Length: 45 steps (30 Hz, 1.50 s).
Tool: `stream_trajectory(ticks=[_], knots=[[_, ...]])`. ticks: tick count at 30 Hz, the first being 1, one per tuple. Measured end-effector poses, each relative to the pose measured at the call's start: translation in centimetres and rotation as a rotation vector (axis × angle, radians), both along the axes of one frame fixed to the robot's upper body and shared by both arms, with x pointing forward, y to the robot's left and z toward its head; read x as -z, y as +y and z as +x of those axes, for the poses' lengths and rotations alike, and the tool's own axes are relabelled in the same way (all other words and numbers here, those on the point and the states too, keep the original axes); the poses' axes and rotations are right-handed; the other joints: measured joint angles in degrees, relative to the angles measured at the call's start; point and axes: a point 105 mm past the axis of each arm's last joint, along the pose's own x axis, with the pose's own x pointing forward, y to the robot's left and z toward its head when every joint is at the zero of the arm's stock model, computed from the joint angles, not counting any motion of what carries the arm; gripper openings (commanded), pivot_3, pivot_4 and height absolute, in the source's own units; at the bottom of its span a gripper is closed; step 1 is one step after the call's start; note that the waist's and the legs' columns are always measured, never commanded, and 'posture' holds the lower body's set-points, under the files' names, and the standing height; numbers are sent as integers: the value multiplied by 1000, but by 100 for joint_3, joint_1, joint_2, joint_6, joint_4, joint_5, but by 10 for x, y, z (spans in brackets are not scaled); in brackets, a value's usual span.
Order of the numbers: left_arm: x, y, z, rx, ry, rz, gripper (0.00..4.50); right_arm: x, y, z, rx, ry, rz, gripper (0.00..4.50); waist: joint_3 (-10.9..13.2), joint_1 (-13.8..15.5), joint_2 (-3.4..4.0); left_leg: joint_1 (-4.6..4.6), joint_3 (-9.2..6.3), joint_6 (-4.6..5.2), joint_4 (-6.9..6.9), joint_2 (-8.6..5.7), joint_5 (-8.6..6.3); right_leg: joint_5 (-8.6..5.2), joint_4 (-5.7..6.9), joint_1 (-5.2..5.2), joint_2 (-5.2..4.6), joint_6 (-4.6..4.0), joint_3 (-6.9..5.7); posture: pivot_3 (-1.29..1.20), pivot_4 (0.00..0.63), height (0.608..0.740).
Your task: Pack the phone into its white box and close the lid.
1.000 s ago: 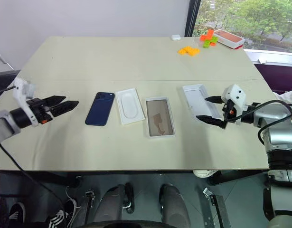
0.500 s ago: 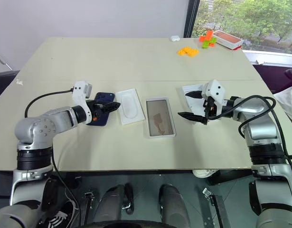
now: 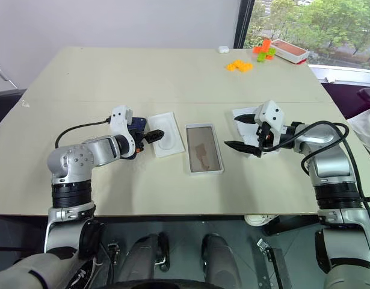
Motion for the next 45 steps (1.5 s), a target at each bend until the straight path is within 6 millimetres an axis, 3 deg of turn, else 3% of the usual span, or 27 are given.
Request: stream_trajectory(ticks=[24, 27, 34, 45], knots=[[-2, -18, 15, -46, 119, -126, 4473, -2, 3, 2, -2, -21, 11, 4496, 1, 22, -1, 1, -5, -1, 5, -1, -1, 1, -2, 5, 1, 1, -4, 0, 150, 740], [0, -18, 16, -50, 126, -128, 3634, -2, 3, 2, -1, -22, 11, 4500, 1, 22, -1, 1, -6, -1, 4, -1, -1, 1, -2, 5, 0, 1, -4, 0, 150, 740], [11, -30, 13, -23, 174, -154, 195, -2, 4, 2, -2, -24, 11, 4500, 2, 18, -3, -7, -5, 3, 2, -2, -4, 0, -11, 1, -3, 2, -5, 0, 150, 740], [14, -20, 13, -71, 194, -175, 86, -3, 4, 2, 2, -28, 12, 4500, 2, 14, -4, -6, -5, 3, -1, -1, -4, 0, -11, 0, -2, 3, -5, 0, 150, 740]])
